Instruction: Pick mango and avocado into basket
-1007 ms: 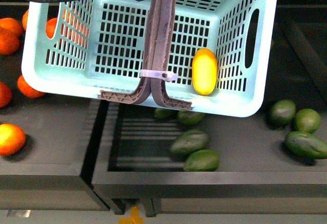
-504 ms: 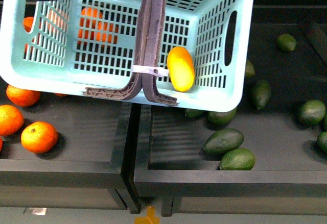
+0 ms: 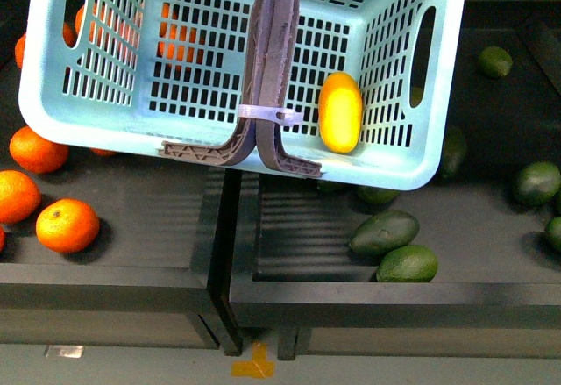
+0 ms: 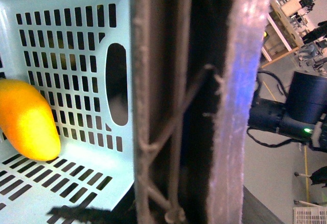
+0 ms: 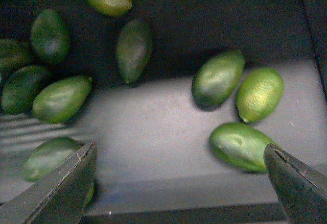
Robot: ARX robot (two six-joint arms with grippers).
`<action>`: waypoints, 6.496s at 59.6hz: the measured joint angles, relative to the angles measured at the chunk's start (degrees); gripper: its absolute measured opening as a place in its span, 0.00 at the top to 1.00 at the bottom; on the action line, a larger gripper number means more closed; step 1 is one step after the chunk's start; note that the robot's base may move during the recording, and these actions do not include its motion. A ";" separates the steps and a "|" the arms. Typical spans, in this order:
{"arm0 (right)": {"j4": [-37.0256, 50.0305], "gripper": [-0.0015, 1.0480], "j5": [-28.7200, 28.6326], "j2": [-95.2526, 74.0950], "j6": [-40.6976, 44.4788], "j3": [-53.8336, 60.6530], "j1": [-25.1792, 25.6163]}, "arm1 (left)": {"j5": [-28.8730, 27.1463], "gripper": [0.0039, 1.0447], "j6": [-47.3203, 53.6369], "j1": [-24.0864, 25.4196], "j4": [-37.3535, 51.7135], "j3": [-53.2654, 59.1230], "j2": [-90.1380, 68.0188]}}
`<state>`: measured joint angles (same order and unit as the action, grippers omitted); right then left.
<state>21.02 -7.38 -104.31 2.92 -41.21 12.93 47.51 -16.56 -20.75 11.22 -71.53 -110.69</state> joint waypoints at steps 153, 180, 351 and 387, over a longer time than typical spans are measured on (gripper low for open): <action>-6.51 0.49 -3.76 11.06 -23.15 -18.84 -20.39 | 0.50 0.86 0.00 -0.04 0.00 0.00 0.00; -6.34 0.15 7.52 7.61 -22.91 -16.02 -26.77 | 0.24 0.86 -0.02 -0.02 0.00 0.00 0.00; -20.92 0.83 7.41 103.93 -3.06 40.19 -13.03 | 0.31 0.86 -0.46 0.02 0.00 0.00 -0.02; -21.07 0.08 7.58 104.00 -3.08 40.19 -13.03 | 1.27 0.86 -0.46 -0.68 0.00 0.00 -0.02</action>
<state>-0.05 0.21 -0.32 -0.16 -1.02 -0.10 48.77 -17.02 -21.43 11.22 -71.53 -110.72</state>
